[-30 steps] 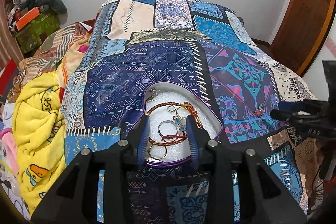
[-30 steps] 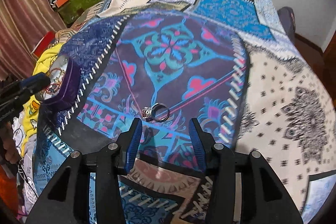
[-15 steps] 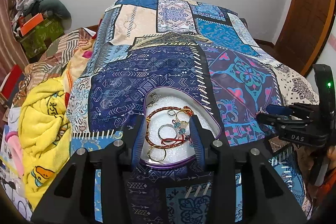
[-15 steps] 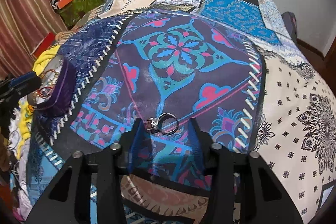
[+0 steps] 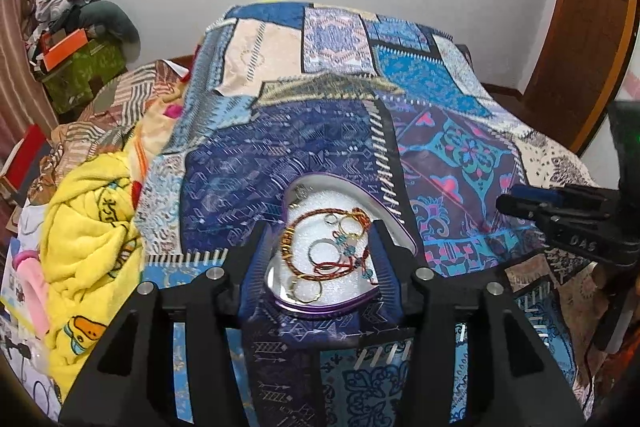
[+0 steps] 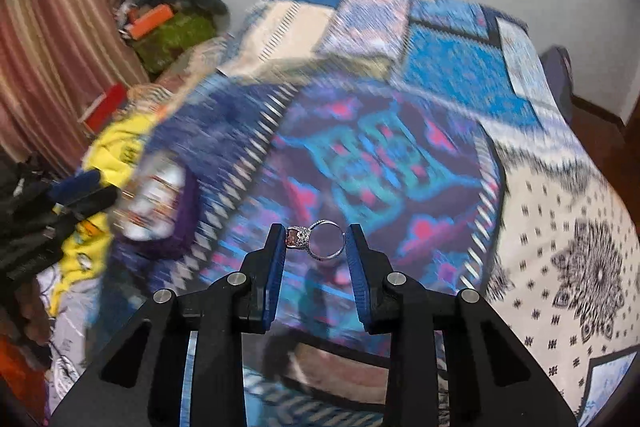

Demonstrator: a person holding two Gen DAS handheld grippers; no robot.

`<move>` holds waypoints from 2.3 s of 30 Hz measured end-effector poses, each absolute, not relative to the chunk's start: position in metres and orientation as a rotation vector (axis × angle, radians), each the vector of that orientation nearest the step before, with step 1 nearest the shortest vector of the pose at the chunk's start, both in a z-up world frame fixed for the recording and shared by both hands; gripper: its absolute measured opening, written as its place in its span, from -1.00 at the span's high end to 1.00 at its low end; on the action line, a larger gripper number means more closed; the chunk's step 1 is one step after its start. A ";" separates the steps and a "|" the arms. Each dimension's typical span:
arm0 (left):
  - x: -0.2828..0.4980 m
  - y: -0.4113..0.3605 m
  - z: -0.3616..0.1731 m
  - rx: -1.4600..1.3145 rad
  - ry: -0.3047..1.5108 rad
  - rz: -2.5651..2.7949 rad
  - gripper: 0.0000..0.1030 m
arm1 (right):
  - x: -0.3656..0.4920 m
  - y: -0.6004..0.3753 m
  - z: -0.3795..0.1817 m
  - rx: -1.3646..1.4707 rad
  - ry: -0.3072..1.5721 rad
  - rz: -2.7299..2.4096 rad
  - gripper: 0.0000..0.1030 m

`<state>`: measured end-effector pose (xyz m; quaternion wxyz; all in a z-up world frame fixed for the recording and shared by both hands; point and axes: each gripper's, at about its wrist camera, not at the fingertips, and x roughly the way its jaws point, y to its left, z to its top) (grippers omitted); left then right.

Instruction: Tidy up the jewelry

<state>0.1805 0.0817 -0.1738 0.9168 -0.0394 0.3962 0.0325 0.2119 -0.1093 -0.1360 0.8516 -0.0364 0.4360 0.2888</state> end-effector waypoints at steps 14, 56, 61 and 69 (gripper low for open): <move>0.147 0.118 -0.148 -0.105 0.716 0.143 0.00 | 0.198 -0.015 -0.121 -0.128 0.876 0.818 0.46; 0.011 0.062 0.016 -0.049 0.236 0.088 -0.24 | 0.034 -0.102 0.074 -0.033 0.285 0.708 0.20; -0.026 0.045 0.036 -0.015 0.143 0.114 -0.49 | 0.000 -0.109 0.090 -0.018 0.167 0.625 -0.57; -0.054 0.048 0.046 -0.061 0.092 0.168 -0.99 | -0.011 -0.112 0.095 -0.007 0.096 0.541 -0.99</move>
